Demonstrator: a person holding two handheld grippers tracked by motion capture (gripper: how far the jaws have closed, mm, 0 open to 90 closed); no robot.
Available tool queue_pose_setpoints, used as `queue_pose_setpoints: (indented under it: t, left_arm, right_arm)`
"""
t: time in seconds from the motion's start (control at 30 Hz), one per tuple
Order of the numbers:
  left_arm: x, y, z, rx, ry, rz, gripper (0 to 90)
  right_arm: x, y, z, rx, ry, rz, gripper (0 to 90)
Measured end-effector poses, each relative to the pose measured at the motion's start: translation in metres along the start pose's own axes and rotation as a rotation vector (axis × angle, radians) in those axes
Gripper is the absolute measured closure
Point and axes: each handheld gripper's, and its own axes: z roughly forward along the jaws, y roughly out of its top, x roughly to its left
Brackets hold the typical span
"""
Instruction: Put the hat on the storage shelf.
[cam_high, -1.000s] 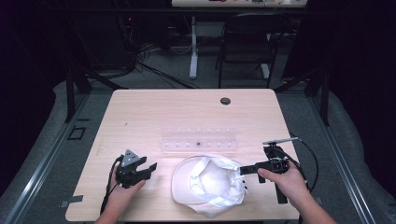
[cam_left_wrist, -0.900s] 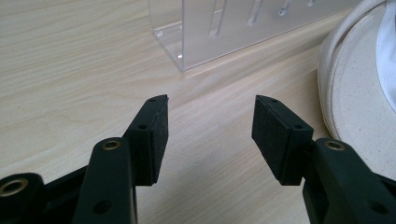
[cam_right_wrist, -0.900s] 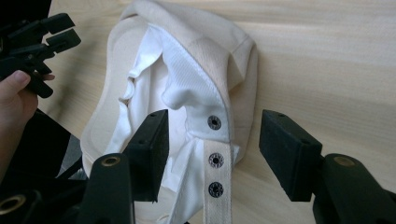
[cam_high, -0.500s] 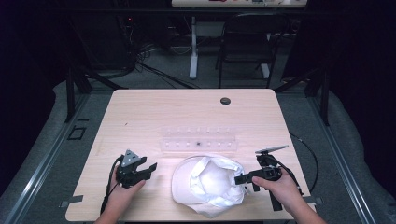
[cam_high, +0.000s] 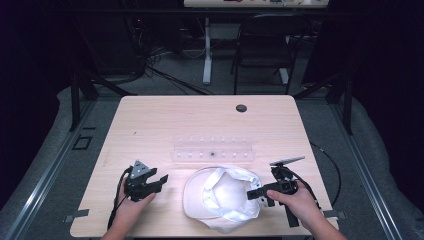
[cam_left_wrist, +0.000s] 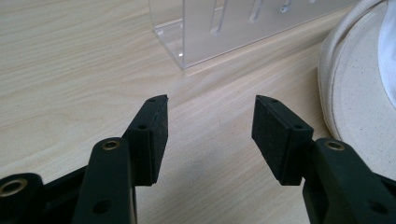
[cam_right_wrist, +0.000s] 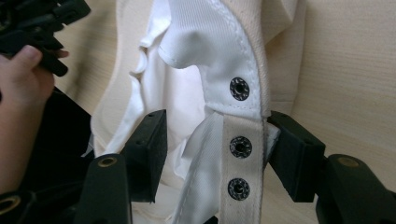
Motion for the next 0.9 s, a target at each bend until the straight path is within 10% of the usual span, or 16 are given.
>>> queue_pose_setpoints:
  t: [0.9]
  left_arm:
    - [0.001, 0.0, 0.001, 0.005, 0.008, 0.003, 46.6]
  right_arm:
    - [0.01, 0.014, -0.011, 0.022, 0.027, 0.074, 75.5]
